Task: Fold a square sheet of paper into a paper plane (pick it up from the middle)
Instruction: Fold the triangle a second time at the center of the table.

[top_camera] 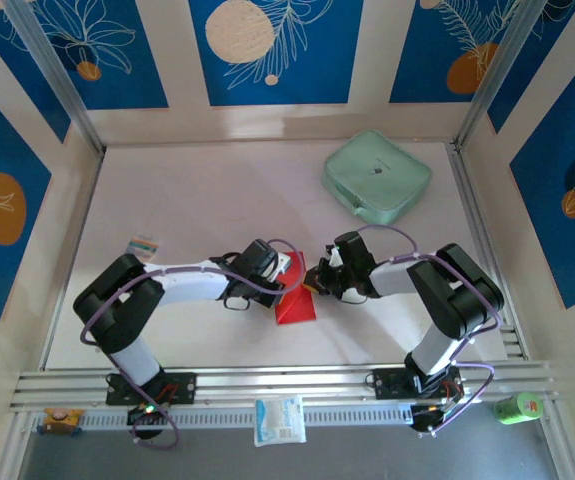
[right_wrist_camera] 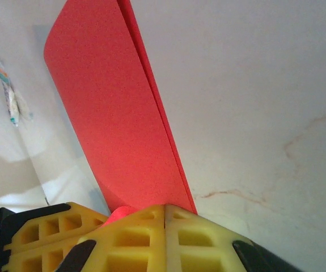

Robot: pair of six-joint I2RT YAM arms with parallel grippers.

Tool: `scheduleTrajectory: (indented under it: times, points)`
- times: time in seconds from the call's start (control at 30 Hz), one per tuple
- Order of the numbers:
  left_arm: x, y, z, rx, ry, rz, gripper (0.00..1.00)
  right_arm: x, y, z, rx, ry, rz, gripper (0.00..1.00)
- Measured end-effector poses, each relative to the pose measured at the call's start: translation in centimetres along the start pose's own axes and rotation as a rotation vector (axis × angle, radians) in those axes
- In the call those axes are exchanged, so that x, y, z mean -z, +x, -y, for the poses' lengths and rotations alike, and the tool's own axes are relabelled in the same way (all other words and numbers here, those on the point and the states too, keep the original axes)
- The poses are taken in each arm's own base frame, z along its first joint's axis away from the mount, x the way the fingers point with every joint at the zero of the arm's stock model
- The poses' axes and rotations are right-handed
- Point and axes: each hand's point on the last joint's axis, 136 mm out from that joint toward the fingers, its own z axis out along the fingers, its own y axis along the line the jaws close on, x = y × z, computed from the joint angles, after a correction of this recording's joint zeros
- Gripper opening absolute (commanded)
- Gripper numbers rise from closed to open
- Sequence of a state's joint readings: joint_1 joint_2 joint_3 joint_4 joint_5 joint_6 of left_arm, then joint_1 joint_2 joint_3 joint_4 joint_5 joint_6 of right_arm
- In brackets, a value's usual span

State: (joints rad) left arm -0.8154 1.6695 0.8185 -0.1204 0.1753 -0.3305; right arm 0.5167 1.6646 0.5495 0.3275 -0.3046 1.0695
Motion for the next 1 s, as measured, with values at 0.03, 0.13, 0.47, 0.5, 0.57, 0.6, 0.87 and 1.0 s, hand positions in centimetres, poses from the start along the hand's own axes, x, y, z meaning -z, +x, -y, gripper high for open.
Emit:
scheduleTrajectory:
  times: [0.03,0.13,0.47,0.5,0.57,0.6,0.87,1.0]
  points:
    - [0.0,0.0,0.0,0.0,0.0,0.0,0.0,0.0,0.0,0.0,-0.002,-0.003,-0.001,0.03]
    - [0.0,0.0,0.0,0.001,0.0,0.0,0.0,0.1,-0.1,-0.1,-0.008,0.014,0.0,0.03]
    - [0.0,0.0,-0.1,0.002,-0.001,0.0,0.0,0.3,2.3,-2.8,0.055,0.004,-0.029,0.03]
    - [0.0,0.0,-0.1,0.002,0.0,0.0,0.0,0.0,2.7,-3.0,0.061,-0.001,-0.037,0.03]
    - [0.0,0.0,-0.1,0.002,-0.001,0.0,0.0,-0.5,3.4,-3.1,0.065,-0.003,-0.054,0.03]
    - [0.0,0.0,-0.1,0.002,0.0,0.0,0.0,-0.7,3.6,-3.1,0.066,-0.002,-0.061,0.03]
    - [0.0,0.0,0.0,0.003,0.003,0.0,0.0,-1.3,4.3,-1.0,0.033,0.044,-0.07,0.02]
    - [0.0,0.0,0.1,0.007,0.01,-0.001,0.06,-1.3,4.2,-0.9,0.031,0.032,-0.065,0.02]
